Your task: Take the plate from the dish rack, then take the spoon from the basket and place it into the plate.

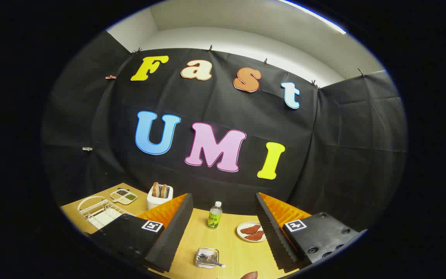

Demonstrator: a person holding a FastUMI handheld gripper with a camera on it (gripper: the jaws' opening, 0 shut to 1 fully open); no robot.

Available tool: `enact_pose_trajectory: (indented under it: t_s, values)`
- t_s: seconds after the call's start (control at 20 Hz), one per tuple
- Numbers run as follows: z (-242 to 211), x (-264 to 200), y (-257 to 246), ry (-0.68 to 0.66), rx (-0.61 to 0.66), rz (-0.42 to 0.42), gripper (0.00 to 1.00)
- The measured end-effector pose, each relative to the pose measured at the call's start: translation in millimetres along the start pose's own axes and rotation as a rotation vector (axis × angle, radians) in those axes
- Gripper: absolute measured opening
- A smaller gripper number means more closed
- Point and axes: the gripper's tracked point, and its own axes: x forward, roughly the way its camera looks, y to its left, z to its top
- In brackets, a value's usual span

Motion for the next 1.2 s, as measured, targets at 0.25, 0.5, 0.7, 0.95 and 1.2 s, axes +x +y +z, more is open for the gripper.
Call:
enact_pose_trajectory:
  t_s: [0.25,0.5,0.7,0.95,1.2]
  values:
    - [-3.0,-0.8,0.4,0.012,0.017,-0.001,0.98]
    - [0.0,-2.2,1.1,-0.001,0.034,-0.001,0.98]
    - [2.6,-4.2,5.5,-0.007,0.019,0.005,0.98]
    - [-0.3,0.4,25.7,0.015,0.039,0.043,0.98]
    - [-33.6,21.8,78.5,0.180,0.109,0.138,0.97]
